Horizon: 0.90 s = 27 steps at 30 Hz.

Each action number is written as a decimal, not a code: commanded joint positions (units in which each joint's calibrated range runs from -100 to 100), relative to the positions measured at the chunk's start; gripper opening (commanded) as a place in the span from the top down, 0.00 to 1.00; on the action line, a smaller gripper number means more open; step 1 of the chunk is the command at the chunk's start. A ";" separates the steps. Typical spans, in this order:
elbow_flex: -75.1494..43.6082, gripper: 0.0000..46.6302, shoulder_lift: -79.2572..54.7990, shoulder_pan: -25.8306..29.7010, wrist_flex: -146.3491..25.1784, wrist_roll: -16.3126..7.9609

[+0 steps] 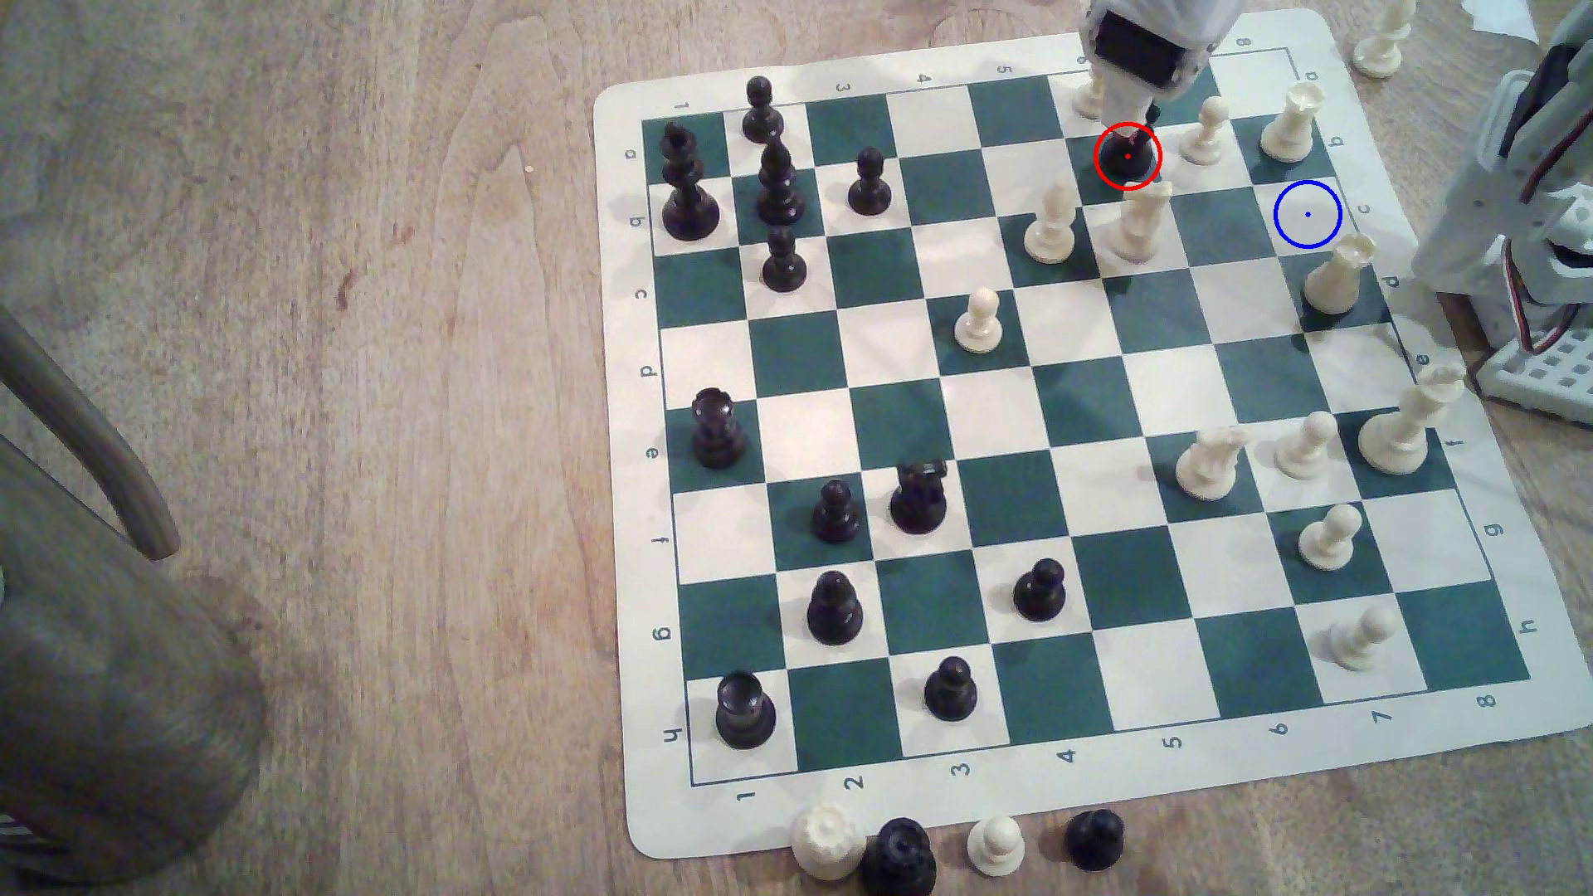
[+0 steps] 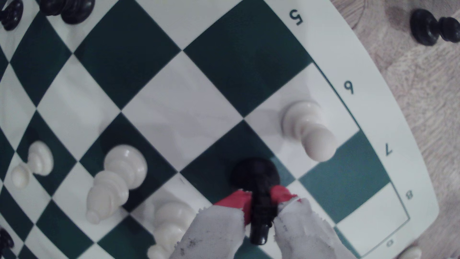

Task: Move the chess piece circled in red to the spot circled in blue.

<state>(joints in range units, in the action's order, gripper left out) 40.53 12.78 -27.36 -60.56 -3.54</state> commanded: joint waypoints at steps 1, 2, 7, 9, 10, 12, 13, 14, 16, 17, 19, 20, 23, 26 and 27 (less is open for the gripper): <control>-1.00 0.99 1.31 0.65 -0.54 -0.10; -1.28 0.99 1.57 0.73 -0.79 -0.15; -2.09 0.99 8.28 2.14 -2.42 -0.78; -2.91 0.99 10.65 2.84 -3.90 -1.03; -3.09 0.99 12.52 3.15 -4.55 -1.17; -3.09 0.99 14.81 3.15 -5.21 -1.27; -3.09 0.99 15.83 3.00 -5.54 -1.27; -3.09 0.99 17.02 2.92 -6.03 -1.27; -2.18 0.99 19.90 2.92 -7.09 -1.27; -1.28 0.99 21.94 3.07 -7.99 -1.22; 1.53 0.99 28.31 3.07 -10.53 -1.03; 2.08 0.99 30.09 2.92 -11.68 -0.88; 2.98 0.99 34.34 1.51 -15.77 -0.39; 4.16 0.99 36.20 -0.68 -16.84 0.24; 4.62 0.99 36.71 -1.62 -17.17 0.44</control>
<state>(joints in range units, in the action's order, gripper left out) 44.78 44.87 -26.18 -76.41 -3.88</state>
